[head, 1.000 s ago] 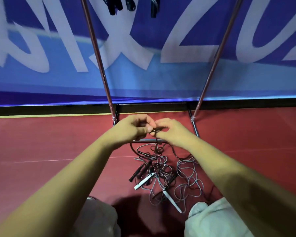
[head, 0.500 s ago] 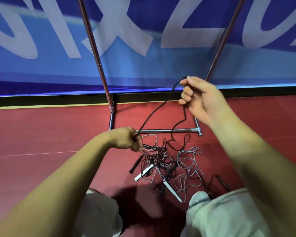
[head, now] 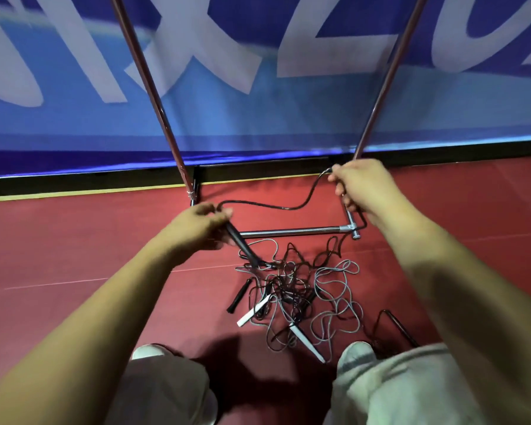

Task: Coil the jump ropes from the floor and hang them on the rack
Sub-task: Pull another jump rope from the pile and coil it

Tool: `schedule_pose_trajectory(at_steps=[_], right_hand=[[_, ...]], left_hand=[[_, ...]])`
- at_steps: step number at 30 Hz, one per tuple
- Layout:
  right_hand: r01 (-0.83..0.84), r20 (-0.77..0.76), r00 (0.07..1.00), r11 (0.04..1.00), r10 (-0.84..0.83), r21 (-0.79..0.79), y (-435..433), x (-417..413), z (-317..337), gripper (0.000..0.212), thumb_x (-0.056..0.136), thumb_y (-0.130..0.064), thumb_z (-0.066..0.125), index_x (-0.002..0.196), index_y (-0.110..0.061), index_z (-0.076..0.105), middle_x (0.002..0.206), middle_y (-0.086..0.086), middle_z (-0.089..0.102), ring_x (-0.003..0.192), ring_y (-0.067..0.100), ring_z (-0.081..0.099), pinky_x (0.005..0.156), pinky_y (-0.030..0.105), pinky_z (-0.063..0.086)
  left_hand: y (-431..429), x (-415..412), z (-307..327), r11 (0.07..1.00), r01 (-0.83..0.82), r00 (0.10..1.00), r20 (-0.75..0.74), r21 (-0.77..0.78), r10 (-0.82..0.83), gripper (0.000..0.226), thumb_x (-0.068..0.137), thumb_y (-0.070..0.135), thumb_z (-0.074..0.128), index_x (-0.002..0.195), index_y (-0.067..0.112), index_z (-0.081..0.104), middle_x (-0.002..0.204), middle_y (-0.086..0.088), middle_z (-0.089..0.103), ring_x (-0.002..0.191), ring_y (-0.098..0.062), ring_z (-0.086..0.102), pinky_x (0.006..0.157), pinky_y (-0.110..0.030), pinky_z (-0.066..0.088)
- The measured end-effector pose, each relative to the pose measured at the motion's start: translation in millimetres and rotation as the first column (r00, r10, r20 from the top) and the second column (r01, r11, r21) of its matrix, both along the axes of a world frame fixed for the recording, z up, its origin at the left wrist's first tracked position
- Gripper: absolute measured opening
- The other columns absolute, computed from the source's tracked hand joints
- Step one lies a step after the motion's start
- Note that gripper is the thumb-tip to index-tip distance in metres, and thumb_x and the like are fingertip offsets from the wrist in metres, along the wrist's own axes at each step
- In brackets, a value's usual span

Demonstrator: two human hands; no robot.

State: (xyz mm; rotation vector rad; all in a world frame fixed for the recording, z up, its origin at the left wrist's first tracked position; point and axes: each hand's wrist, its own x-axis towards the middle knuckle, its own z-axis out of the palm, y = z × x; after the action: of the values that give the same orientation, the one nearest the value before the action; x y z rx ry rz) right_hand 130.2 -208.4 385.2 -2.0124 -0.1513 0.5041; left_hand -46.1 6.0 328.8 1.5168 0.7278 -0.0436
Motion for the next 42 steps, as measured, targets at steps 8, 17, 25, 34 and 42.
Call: schedule_pose_trajectory(at_steps=[8, 17, 25, 34, 42], right_hand=[[-0.339, -0.138, 0.938, 0.757, 0.319, -0.558, -6.5, -10.4, -11.5, 0.025, 0.098, -0.015, 0.048, 0.085, 0.001, 0.062, 0.071, 0.017, 0.061, 0.053, 0.025, 0.049, 0.044, 0.023, 0.034], [-0.685, -0.350, 0.715, 0.507, 0.606, -0.523, 4.1, -31.7, -13.2, 0.024, 0.097, -0.022, 0.058, 0.081, -0.008, 0.069, 0.056, 0.001, 0.056, 0.035, 0.011, 0.038, 0.041, 0.017, 0.028], [-0.734, -0.125, 0.679, 0.673, 0.724, -0.091, 15.1, -44.5, 3.6, 0.002, 0.085, -0.010, 0.072, 0.085, -0.008, 0.071, 0.060, 0.004, 0.061, 0.040, 0.010, 0.042, 0.039, 0.018, 0.030], [-0.544, 0.008, 0.838, 0.838, 0.545, -0.033, 12.1, -37.8, 4.7, 0.008, 0.088, -0.010, 0.070, 0.085, -0.005, 0.065, 0.051, -0.003, 0.058, 0.036, 0.010, 0.046, 0.038, 0.017, 0.032], [-0.532, 0.054, 0.844, 0.845, 0.534, -0.048, 17.7, -54.3, -4.2, 0.013, 0.084, -0.008, 0.075, 0.075, -0.009, 0.065, 0.056, 0.009, 0.065, 0.040, 0.016, 0.060, 0.037, 0.022, 0.041]], left_hand=[[11.5, 2.7, 12.5, 0.764, -0.335, 0.922, -0.026, -0.551, 0.386, 0.034, 0.098, 0.044, 0.050, 0.078, 0.017, 0.055, 0.059, 0.006, 0.055, 0.053, -0.009, 0.064, 0.044, -0.013, 0.043], [-3.8, 0.7, 32.5, 0.715, -0.035, 0.982, 0.109, -0.698, 0.155, 0.017, 0.082, 0.001, 0.046, 0.097, 0.006, 0.053, 0.078, -0.004, 0.060, 0.058, -0.011, 0.052, 0.047, -0.014, 0.042], [-26.9, -3.9, 32.1, 0.942, 0.311, 0.949, 0.084, -0.122, -0.302, 0.011, 0.093, 0.009, 0.060, 0.104, 0.013, 0.057, 0.110, -0.027, 0.069, 0.050, -0.016, 0.038, 0.045, -0.023, 0.018], [-29.8, -4.2, 34.6, 0.911, 0.375, 0.924, 0.156, -0.175, -0.350, 0.014, 0.089, 0.025, 0.061, 0.078, 0.016, 0.062, 0.059, -0.002, 0.047, 0.044, -0.012, 0.033, 0.041, -0.020, 0.018], [-42.4, 1.0, 30.2, 0.919, 0.281, 0.960, 0.074, -0.277, -0.271, 0.019, 0.093, 0.029, 0.058, 0.095, 0.011, 0.053, 0.106, -0.025, 0.072, 0.040, -0.013, 0.040, 0.038, -0.020, 0.016]])
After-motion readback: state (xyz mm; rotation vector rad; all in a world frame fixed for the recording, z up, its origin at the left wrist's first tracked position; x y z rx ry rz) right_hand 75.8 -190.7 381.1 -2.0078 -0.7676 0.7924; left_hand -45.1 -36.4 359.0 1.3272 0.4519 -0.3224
